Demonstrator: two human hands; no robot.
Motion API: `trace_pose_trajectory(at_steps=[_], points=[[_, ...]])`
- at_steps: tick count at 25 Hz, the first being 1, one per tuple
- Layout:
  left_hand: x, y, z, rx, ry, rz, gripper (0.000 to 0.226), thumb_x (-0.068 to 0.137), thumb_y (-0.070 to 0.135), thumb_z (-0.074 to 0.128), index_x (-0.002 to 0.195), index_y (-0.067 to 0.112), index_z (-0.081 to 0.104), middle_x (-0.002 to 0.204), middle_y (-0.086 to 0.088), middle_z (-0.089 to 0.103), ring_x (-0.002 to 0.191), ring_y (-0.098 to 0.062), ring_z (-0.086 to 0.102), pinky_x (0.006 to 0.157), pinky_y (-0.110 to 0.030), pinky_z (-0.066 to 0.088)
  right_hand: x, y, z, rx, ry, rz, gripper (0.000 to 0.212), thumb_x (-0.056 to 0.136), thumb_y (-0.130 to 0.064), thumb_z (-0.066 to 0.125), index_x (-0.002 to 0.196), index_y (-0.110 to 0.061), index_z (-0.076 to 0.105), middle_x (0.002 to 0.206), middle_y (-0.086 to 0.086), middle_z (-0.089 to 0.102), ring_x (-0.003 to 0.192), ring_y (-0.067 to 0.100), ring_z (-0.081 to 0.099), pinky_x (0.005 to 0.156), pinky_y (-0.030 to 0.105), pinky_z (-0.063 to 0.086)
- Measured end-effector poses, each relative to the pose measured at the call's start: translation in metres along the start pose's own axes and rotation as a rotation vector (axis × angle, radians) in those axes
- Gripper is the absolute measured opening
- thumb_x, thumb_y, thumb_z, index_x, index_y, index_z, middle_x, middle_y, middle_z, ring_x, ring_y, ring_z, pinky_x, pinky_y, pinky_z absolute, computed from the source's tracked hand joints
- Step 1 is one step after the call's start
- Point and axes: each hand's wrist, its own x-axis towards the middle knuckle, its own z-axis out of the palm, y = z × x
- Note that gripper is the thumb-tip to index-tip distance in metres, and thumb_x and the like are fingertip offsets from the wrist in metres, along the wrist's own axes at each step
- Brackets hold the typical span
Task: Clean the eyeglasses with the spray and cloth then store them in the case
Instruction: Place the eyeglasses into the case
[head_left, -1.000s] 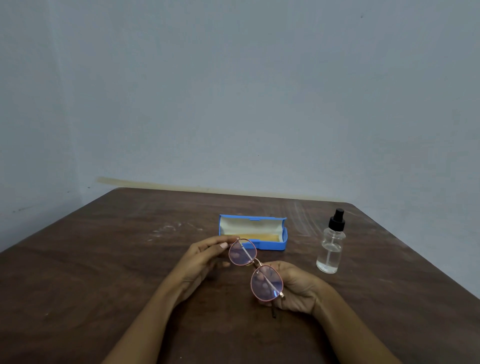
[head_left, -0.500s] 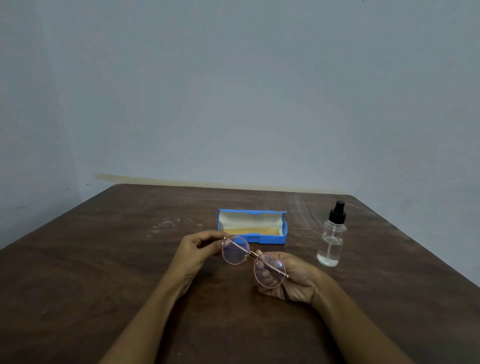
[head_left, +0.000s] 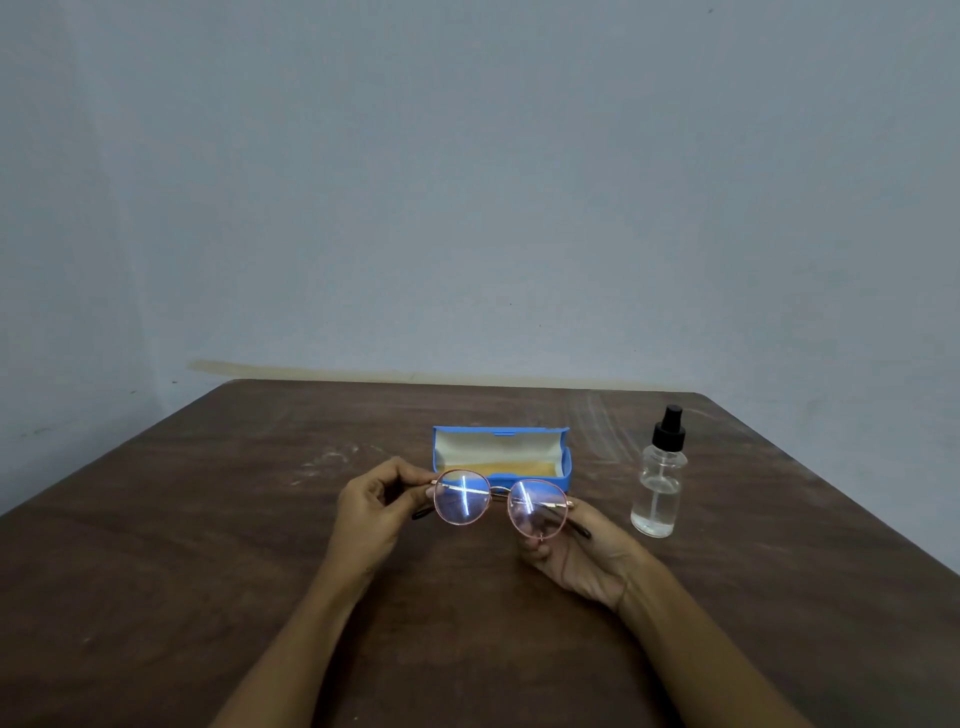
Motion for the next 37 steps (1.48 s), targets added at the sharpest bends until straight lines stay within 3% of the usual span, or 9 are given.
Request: trace_pose_trajectory(at_steps=[5,9,12,17,22,27,30,33,37], points=[[0.0,0.0,-0.001,-0.01,0.071,-0.011,0.018,0.075,-0.013,0.06,0.068,0.003,0.063,0.057,0.008,0.07,0.056,0.002,0.062,0.054,-0.01,0.049,0.006,0.0,-0.01,-0.089,0.236,-0.261,0.018,0.07,-0.006,0.065,0.087,-0.012,0.066,0.073,0.004,0.07,0.056,0.007,0.061,0.048,0.014,0.045],[0.002,-0.003,-0.004,0.029,0.143,-0.022,0.013,0.074,-0.01,0.063,0.069,0.003,0.065,0.06,0.011,0.071,0.059,0.003,0.063,0.054,-0.009,0.049,0.003,-0.003,-0.017,-0.125,0.214,-0.423,0.046,0.034,-0.026,0.091,0.075,-0.014,0.074,0.074,0.002,0.074,0.061,0.008,0.066,0.052,0.015,0.049],[0.002,-0.003,-0.004,0.057,0.174,-0.023,0.012,0.073,-0.007,0.065,0.07,0.005,0.067,0.061,0.013,0.071,0.059,0.003,0.062,0.055,-0.008,0.048,0.001,-0.004,-0.017,-0.219,0.266,-0.491,0.015,0.06,-0.013,0.073,0.075,-0.012,0.075,0.073,0.004,0.075,0.065,0.009,0.067,0.055,0.014,0.051],[0.003,-0.006,-0.002,0.178,0.221,-0.019,0.014,0.071,0.0,0.07,0.073,0.013,0.073,0.064,0.005,0.073,0.064,-0.004,0.063,0.061,-0.014,0.05,-0.001,-0.004,-0.014,-0.454,0.452,-0.488,0.037,0.088,0.005,0.039,0.089,-0.016,0.07,0.082,-0.002,0.074,0.078,0.01,0.063,0.062,0.019,0.043],[0.018,-0.011,0.009,0.376,0.245,0.059,0.016,0.07,-0.001,0.07,0.076,0.014,0.074,0.072,0.004,0.068,0.068,-0.001,0.063,0.056,-0.006,0.044,-0.001,-0.005,-0.007,-0.567,0.502,-0.534,0.034,0.07,-0.024,0.044,0.095,-0.028,0.066,0.1,-0.006,0.07,0.102,0.007,0.058,0.075,0.018,0.039],[0.039,-0.02,0.018,0.646,0.334,0.065,0.013,0.072,0.012,0.071,0.076,0.023,0.073,0.073,0.006,0.063,0.069,-0.007,0.046,0.056,-0.023,0.033,0.004,-0.006,-0.005,-0.663,0.521,-0.544,0.034,0.068,-0.034,0.043,0.096,-0.039,0.062,0.109,-0.016,0.06,0.116,0.007,0.043,0.087,0.016,0.035],[0.047,-0.022,0.025,0.708,0.354,0.05,0.012,0.074,0.014,0.07,0.084,0.019,0.075,0.083,-0.001,0.069,0.08,-0.017,0.048,0.064,-0.03,0.036,0.01,-0.007,-0.005,-0.662,0.557,-0.571,0.033,0.062,-0.042,0.051,0.092,-0.036,0.065,0.109,-0.01,0.061,0.123,0.016,0.042,0.1,0.032,0.039],[0.053,-0.03,0.027,0.722,0.351,-0.029,0.015,0.075,0.017,0.068,0.088,0.021,0.074,0.092,-0.005,0.07,0.09,-0.023,0.051,0.07,-0.033,0.04,0.013,-0.009,-0.005,-0.699,0.575,-0.558,0.016,0.084,-0.022,0.051,0.089,-0.034,0.06,0.1,-0.024,0.051,0.125,0.009,0.031,0.105,0.029,0.029],[0.057,-0.035,0.029,0.719,0.352,-0.059,0.014,0.076,0.017,0.068,0.088,0.021,0.074,0.095,-0.006,0.069,0.093,-0.023,0.05,0.071,-0.031,0.038,0.018,-0.013,-0.007,-0.75,0.626,-0.521,0.029,0.09,-0.008,0.045,0.094,-0.037,0.052,0.095,-0.034,0.039,0.129,0.004,0.019,0.115,0.038,0.015]])
